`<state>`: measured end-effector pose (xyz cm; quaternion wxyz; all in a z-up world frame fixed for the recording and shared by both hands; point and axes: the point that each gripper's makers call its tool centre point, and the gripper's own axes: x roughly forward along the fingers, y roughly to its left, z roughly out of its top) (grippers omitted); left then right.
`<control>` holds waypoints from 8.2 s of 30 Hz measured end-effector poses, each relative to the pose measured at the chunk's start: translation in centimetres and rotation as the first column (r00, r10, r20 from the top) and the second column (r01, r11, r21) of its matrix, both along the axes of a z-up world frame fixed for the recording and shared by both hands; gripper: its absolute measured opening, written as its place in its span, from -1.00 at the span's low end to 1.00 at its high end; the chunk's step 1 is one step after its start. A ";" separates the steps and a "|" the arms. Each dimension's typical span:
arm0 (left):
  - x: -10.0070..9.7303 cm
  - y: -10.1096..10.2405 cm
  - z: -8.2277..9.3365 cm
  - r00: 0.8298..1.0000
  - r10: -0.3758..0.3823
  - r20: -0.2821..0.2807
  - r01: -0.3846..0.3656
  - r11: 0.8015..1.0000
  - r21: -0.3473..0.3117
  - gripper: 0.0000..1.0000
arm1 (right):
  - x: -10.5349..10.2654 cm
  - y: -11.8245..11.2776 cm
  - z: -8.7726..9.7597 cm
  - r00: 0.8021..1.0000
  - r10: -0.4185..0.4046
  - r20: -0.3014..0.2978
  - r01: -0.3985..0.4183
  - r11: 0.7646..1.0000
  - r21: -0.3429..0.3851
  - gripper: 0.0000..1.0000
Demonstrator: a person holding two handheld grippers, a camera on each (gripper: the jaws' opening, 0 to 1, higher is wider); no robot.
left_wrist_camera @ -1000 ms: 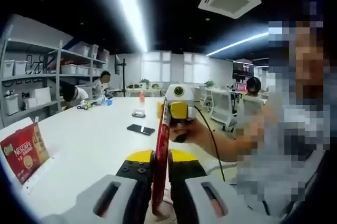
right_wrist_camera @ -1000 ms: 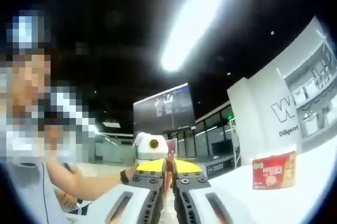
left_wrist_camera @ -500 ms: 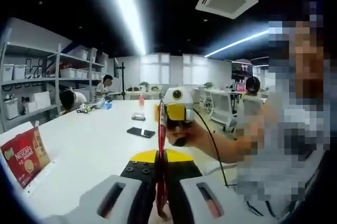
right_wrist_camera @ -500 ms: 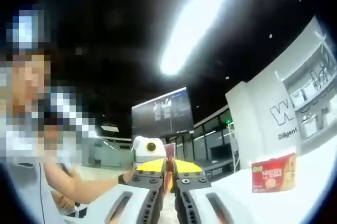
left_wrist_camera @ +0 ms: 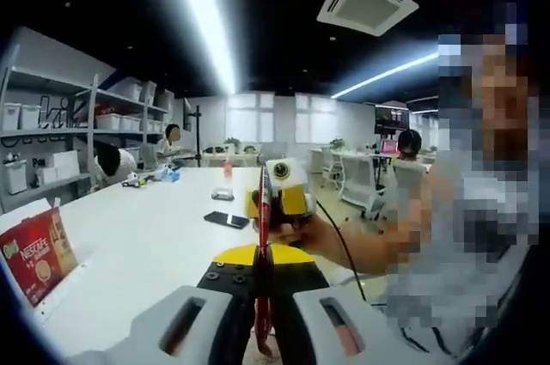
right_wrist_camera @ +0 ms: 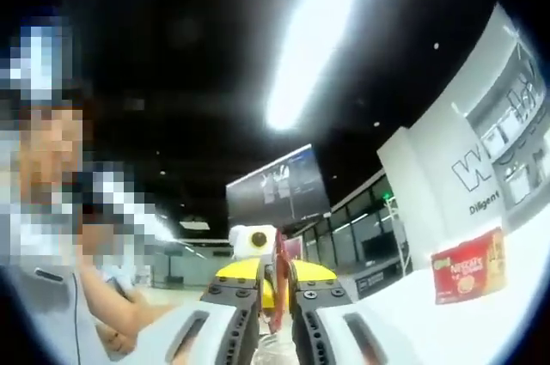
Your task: Tear open the coffee pouch, take out the coffee, and pour the coffee from the pouch into the cup
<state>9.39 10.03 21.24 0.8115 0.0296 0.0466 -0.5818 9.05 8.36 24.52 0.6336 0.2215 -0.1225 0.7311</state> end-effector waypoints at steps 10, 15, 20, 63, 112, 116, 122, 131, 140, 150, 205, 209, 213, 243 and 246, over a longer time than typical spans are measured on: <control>0.1 -0.2 -0.1 1.000 0.014 -0.015 -0.014 1.000 0.012 -0.79 | 0.3 -0.2 0.0 1.000 -0.015 0.006 0.014 1.000 0.005 -0.88; -0.1 -0.4 -0.1 1.000 0.013 -0.009 -0.013 1.000 0.010 -0.79 | 0.1 -0.1 0.0 1.000 -0.023 0.014 0.023 1.000 0.002 -0.88; -0.1 -0.2 -0.1 1.000 0.021 -0.012 -0.021 1.000 0.006 -0.79 | 0.0 0.1 0.1 0.999 -0.029 0.020 0.029 1.000 0.000 -0.88; -0.3 0.8 0.4 1.000 0.031 -0.007 -0.031 0.999 -0.008 -0.77 | -0.3 0.9 0.6 0.999 -0.023 0.041 0.023 1.000 -0.012 -0.89; -0.2 0.8 0.7 0.999 0.036 0.002 -0.036 0.999 -0.005 -0.77 | -0.3 1.1 0.9 0.998 -0.028 0.054 0.029 0.999 -0.017 -0.89; -0.1 0.7 0.7 0.999 0.038 0.001 -0.038 0.999 -0.002 -0.77 | -0.2 1.0 0.8 0.998 -0.029 0.050 0.030 0.999 -0.013 -0.89; -0.1 0.6 0.5 0.999 0.038 -0.003 -0.038 0.999 -0.001 -0.77 | -0.3 0.9 0.6 0.998 -0.028 0.048 0.028 0.999 -0.014 -0.89; -0.4 0.7 0.8 0.999 0.042 0.007 -0.042 0.999 0.004 -0.77 | -0.3 0.9 0.9 0.999 -0.024 0.043 0.024 1.000 -0.001 -0.89; -0.3 0.8 0.9 0.999 0.043 0.007 -0.043 0.999 0.001 -0.77 | -0.3 0.9 1.0 0.999 -0.024 0.046 0.024 1.000 0.002 -0.90; -0.2 0.8 0.7 0.999 0.044 0.005 -0.044 0.999 -0.004 -0.77 | -0.2 0.9 0.8 0.998 -0.027 0.048 0.028 1.000 -0.008 -0.90; -0.2 0.6 1.0 0.999 0.039 0.010 -0.039 0.999 -0.008 -0.77 | -0.1 0.7 1.2 0.998 -0.034 0.051 0.034 0.999 -0.005 -0.90; -0.5 0.5 1.0 0.999 0.039 0.015 -0.039 0.999 0.000 -0.77 | 0.1 0.5 1.1 0.999 -0.031 0.039 0.031 1.000 0.003 -0.90; -0.5 0.9 0.9 0.999 0.046 0.021 -0.046 0.999 0.003 -0.78 | 0.1 0.8 1.1 0.999 -0.034 0.043 0.034 0.999 -0.011 -0.90; -0.4 1.6 1.1 0.998 0.060 0.033 -0.059 0.998 -0.034 -0.78 | -0.1 0.4 0.5 0.997 -0.064 0.044 0.063 0.998 0.004 -0.90; -0.4 1.3 0.9 0.998 0.054 0.027 -0.052 0.998 -0.041 -0.78 | 0.2 0.2 0.1 0.998 -0.055 0.011 0.055 0.998 0.038 -0.90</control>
